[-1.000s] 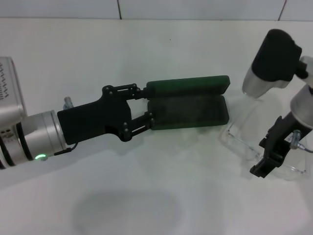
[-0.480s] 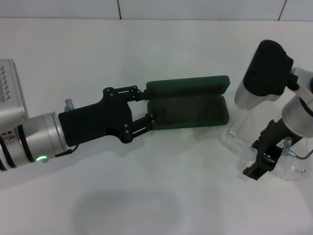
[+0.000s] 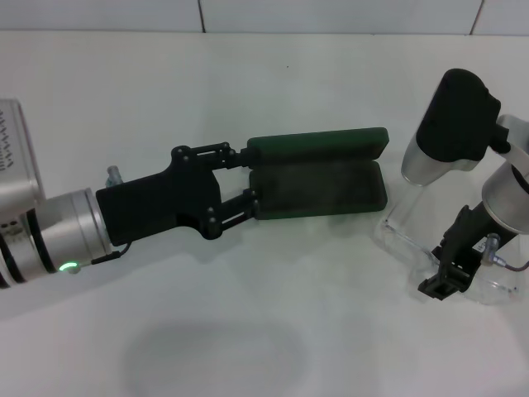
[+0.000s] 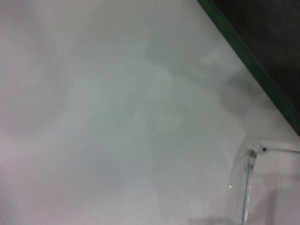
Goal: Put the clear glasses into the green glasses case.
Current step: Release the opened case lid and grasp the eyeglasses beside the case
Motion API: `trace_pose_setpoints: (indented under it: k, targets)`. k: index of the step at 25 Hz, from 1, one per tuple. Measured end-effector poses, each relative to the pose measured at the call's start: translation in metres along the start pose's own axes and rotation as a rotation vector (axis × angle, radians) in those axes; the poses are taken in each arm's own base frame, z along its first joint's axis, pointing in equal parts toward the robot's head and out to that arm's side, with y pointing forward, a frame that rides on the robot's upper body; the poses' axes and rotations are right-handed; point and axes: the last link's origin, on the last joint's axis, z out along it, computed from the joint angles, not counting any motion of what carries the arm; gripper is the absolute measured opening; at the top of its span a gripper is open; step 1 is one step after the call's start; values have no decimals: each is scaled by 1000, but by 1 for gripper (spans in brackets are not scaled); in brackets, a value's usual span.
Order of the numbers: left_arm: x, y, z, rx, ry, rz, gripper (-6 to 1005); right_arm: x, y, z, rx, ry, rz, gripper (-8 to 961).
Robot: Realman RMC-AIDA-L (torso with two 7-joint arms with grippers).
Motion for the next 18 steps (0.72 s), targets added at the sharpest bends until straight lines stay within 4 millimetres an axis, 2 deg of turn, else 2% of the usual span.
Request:
trace_pose_setpoints:
  k: [3, 13, 18]
  targets:
    - [1, -2, -1, 15, 5, -1, 472, 0, 0, 0, -1, 2, 1, 598]
    - [0, -2, -2, 16, 6, -2, 473, 2, 0, 1, -1, 5, 1, 256]
    - [-1, -1, -4, 19, 4, -5, 473, 1, 0, 0, 2, 2, -2, 206]
